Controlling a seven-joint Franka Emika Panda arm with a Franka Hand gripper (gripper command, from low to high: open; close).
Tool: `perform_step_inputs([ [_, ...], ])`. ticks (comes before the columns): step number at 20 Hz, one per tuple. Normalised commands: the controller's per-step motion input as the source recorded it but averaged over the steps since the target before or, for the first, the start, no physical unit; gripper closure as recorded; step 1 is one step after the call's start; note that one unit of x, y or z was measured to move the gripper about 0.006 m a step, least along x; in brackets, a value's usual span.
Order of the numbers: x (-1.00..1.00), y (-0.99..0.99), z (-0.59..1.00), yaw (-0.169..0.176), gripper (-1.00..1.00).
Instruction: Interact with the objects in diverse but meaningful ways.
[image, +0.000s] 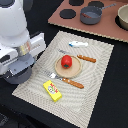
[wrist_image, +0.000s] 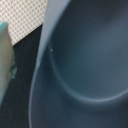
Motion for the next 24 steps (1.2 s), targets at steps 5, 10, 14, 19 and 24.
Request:
perform_step_inputs([
  [5, -0.26, 0.01, -0.27, 0.000, 1.00],
  [10, -0.07, 0.08, -0.32, 0.009, 1.00],
  [14, -0.14, 0.19, 0.59, 0.002, 1.00],
  [19, -0.18, 0.23, 1.00, 0.003, 1.00],
  [24, -0.16, 0.32, 1.00, 0.007, 1.00],
])
